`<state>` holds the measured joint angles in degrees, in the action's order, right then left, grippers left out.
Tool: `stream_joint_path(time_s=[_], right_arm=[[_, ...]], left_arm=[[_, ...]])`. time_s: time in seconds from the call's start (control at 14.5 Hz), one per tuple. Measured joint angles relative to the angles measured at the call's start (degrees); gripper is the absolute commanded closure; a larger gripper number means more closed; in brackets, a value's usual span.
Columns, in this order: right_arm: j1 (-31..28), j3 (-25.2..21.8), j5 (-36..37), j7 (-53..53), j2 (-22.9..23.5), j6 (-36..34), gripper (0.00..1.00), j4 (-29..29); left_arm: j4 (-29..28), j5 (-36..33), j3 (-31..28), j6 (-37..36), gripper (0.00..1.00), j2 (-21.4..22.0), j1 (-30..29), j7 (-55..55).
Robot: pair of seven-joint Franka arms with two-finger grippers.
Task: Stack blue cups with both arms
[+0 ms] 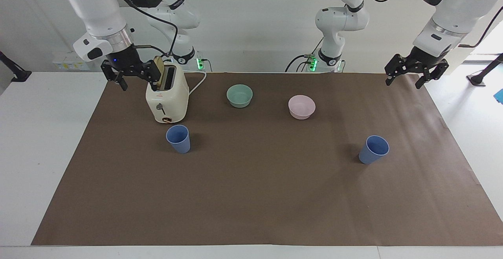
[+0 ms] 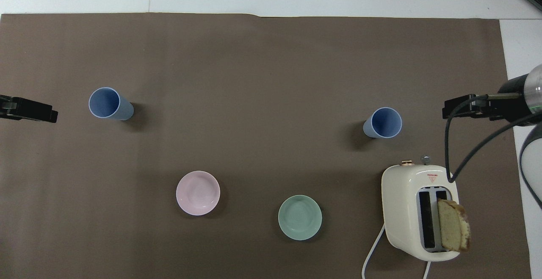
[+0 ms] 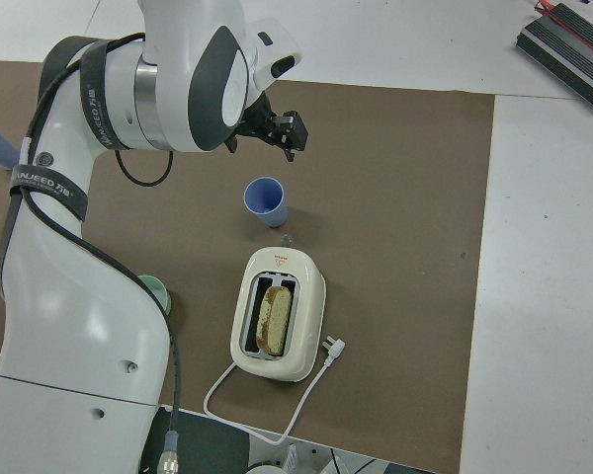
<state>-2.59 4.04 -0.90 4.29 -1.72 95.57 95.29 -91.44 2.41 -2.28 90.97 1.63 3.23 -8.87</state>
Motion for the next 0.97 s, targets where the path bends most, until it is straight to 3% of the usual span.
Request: stream_joint_path(time_s=[0.97], right_arm=[[0.0, 0.0, 0.0, 0.0, 0.0, 0.0, 0.0, 0.0]], left_arm=[[0.03, 0.0, -1.06, -0.03, 0.0, 0.0, -0.19, 0.29]])
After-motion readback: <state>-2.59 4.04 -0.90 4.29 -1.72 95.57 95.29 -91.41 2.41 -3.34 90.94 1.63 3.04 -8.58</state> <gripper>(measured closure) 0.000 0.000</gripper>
